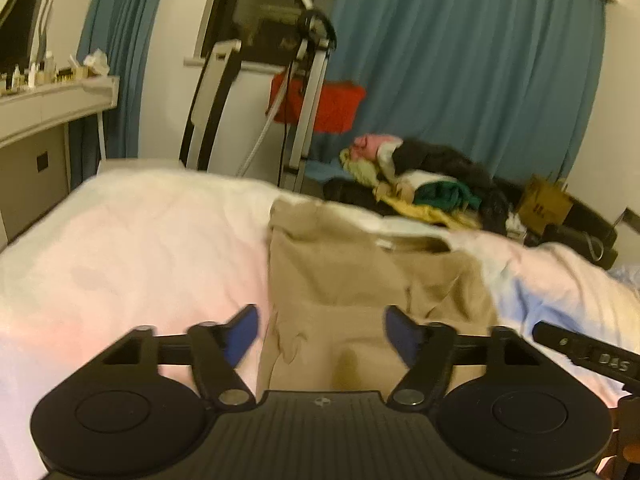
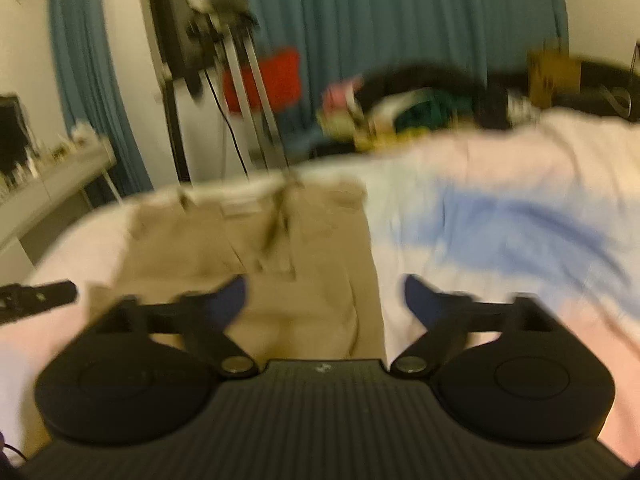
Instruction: Fold clothes
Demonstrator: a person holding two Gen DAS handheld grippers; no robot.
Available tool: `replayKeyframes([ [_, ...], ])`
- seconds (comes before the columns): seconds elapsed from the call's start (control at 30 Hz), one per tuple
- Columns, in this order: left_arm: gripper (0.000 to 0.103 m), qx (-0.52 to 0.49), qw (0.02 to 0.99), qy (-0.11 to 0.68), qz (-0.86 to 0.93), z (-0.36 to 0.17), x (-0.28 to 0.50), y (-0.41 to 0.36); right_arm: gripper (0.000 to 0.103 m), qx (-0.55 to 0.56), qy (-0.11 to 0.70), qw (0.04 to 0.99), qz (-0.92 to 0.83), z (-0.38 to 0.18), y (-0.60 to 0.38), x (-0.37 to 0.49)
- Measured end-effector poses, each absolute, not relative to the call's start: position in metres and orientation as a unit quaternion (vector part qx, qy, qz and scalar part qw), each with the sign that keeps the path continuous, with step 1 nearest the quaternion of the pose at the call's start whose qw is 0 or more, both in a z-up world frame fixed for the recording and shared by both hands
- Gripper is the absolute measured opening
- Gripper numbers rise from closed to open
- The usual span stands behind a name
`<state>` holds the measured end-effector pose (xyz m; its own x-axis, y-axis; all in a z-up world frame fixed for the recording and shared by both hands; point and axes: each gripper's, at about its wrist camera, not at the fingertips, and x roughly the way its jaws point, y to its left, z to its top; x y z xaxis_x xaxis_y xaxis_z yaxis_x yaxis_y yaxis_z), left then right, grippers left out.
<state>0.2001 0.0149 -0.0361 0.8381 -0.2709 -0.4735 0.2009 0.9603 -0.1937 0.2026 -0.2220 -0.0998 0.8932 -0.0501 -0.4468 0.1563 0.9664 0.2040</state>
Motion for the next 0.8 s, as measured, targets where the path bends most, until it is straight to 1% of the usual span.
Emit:
replayKeyframes([
  [0.07,0.087,-0.068,0.96,0.238,-0.129,-0.025,0.184,0.017,0.09,0.112,0.205,0.971,-0.045,-0.085,-0.218,0.186],
  [0.1,0.091,-0.065,0.962,0.23,-0.13,-0.019,0.175,0.018,0.09,0.11,0.196,0.974,-0.042,-0.077,-0.216,0.177],
  [0.2,0.097,-0.053,0.967,0.213,-0.131,-0.005,0.148,0.02,0.09,0.11,0.178,0.977,-0.031,-0.06,-0.212,0.153],
  [0.4,0.099,-0.054,0.969,0.196,-0.137,0.014,0.097,0.02,0.09,0.109,0.162,0.98,-0.02,-0.038,-0.201,0.109],
  [0.47,0.1,-0.064,0.967,0.201,-0.142,0.014,0.08,0.021,0.09,0.113,0.16,0.98,-0.018,-0.037,-0.198,0.096],
  [0.67,0.1,-0.099,0.941,0.265,-0.184,-0.015,0.041,0.023,0.09,0.131,0.185,0.974,-0.023,-0.049,-0.191,0.066],
  [0.8,0.096,-0.155,0.893,0.357,-0.225,-0.05,0.047,0.011,0.09,0.188,0.24,0.951,-0.042,-0.068,-0.199,0.065],
])
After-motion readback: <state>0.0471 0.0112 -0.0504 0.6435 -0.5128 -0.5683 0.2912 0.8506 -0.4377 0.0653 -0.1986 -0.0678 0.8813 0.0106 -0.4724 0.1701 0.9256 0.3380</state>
